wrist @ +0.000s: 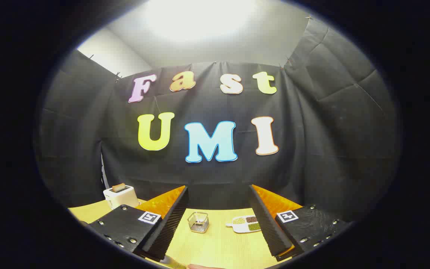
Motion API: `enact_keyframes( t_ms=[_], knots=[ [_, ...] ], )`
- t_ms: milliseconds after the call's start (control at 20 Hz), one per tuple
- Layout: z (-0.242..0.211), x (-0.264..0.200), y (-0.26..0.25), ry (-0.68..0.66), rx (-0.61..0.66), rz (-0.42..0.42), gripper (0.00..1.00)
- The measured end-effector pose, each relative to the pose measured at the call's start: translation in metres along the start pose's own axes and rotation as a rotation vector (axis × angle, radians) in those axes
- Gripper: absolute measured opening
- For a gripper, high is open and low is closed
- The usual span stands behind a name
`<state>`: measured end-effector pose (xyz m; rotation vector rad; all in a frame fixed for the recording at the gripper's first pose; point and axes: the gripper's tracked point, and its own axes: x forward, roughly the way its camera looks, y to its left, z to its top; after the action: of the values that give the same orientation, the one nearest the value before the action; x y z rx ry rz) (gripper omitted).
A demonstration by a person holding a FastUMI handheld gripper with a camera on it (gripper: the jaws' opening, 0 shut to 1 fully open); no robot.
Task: Take the bottle from table, then pour the juice into the cup, finally place the bottle on the coaster
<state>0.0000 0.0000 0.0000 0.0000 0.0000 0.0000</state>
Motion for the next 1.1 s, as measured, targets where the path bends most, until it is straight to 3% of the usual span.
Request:
enact_keyframes(
  t_ms=[350,800,1100],
  knots=[
    [-0.02,0.007,0.007,0.07,-0.018,0.032,0.98],
    [-0.02,0.0,0.024,0.016,-0.032,0.057,0.98],
    [-0.055,-0.021,0.06,-0.017,0.009,0.121,0.98]
  ],
)
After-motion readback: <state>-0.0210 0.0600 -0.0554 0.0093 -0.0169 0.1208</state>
